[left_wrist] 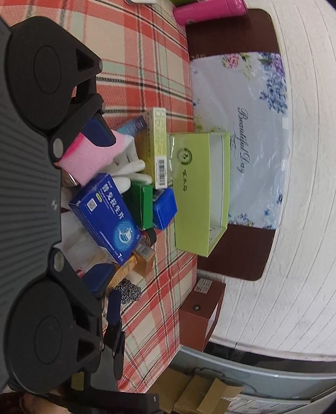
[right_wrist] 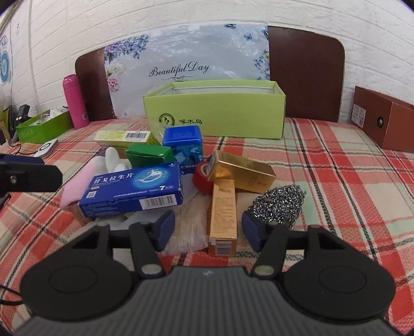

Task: Organize objects
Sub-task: 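Move both grippers back to the items and grasp the tan slim box with the right gripper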

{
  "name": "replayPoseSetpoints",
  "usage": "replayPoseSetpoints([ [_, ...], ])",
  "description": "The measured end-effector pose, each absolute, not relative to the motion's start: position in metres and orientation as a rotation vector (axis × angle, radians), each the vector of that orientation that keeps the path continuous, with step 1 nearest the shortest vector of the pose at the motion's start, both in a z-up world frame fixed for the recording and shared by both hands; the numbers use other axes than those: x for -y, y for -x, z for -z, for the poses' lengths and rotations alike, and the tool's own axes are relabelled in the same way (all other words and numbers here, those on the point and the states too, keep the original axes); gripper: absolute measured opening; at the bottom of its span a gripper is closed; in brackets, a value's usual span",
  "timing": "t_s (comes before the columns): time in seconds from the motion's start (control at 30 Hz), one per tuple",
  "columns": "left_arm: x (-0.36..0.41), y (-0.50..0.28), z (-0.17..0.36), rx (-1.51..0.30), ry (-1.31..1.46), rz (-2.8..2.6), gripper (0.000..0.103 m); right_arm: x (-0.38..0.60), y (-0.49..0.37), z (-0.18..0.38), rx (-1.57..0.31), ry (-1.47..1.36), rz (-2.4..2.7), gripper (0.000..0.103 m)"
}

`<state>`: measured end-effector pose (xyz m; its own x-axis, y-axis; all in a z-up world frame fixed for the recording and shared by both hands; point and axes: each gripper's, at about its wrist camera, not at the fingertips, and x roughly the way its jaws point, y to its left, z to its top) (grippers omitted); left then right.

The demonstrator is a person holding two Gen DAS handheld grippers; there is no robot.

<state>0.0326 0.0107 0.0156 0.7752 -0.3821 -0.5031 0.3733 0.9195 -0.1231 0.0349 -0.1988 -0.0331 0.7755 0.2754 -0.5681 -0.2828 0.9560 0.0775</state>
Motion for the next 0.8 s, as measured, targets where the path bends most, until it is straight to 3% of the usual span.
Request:
replayPoseSetpoints([
  [0.03, -0.005, -0.039, -0.015, -0.548, -0.003, 0.428, 0.100, 0.200, -0.036, 0.035, -0.610, 0.013, -0.296, 0.052],
  [0.13, 0.010, -0.056, -0.010, -0.567, -0.057, 0.484, 0.100, 0.206, -0.036, 0.039, -0.631, -0.010, -0.286, 0.023],
  [0.43, 0.033, -0.100, 0.022, -0.693, -0.147, 0.468, 0.100, 0.237, 0.004, 0.028, -0.654, -0.025, -0.296, 0.023],
  [0.47, 0.032, -0.100, 0.024, -0.707, -0.132, 0.469, 0.098, 0.239, 0.007, 0.028, -0.659, -0.025, -0.297, 0.023],
  [0.57, 0.031, -0.090, 0.019, -0.769, -0.066, 0.493, 0.077, 0.242, 0.014, 0.027, -0.673, -0.026, -0.282, 0.023],
  [0.8, 0.044, -0.059, 0.017, -0.741, -0.038, 0.501, 0.078, 0.243, 0.015, 0.029, -0.680, -0.023, -0.273, 0.023],
])
